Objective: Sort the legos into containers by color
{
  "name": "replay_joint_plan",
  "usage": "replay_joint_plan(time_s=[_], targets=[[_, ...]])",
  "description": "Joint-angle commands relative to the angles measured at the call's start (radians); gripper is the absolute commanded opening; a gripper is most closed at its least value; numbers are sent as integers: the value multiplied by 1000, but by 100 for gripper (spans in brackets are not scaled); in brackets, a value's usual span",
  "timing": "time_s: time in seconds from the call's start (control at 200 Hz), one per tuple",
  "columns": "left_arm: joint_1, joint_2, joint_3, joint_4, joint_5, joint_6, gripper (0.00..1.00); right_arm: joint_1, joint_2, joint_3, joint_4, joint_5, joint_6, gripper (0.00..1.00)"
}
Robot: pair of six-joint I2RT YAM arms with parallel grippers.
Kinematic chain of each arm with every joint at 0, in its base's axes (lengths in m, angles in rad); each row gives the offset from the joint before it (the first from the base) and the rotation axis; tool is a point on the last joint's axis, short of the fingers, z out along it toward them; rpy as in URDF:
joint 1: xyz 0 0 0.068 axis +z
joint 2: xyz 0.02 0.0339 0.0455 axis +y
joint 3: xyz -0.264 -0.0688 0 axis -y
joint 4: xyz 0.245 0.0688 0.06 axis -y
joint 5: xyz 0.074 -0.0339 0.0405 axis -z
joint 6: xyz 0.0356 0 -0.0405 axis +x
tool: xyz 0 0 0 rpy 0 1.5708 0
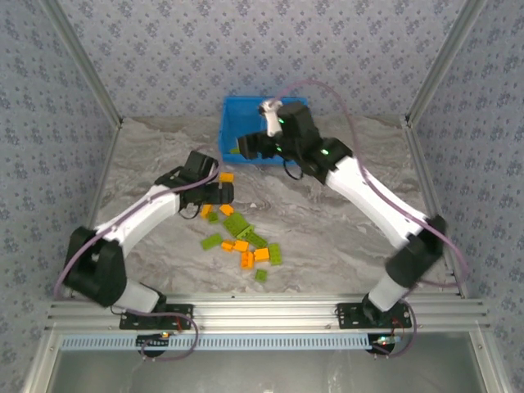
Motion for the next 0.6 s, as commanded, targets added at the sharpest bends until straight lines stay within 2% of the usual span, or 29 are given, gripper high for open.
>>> replay_joint_plan(time_s=[0.0, 0.12, 0.295, 0.425, 0.535, 0.595], targets=[[15, 99, 80, 71, 27, 87, 97, 18, -114, -196, 21, 34, -26, 90], [27, 212, 139, 131, 17, 113, 97, 38, -265, -353, -25, 68, -18, 94], [28, 372, 218, 207, -19, 170, 96, 38, -397, -460, -120, 133, -1, 97], [31, 466, 265, 231, -67, 170, 89, 36, -449, -495, -116, 163, 1, 99], [41, 514, 282, 240, -64, 163, 83, 35, -453, -498, -106, 174, 3, 99], [44, 523, 275, 256, -70, 161, 76, 33, -452, -498, -96, 173, 3, 99]])
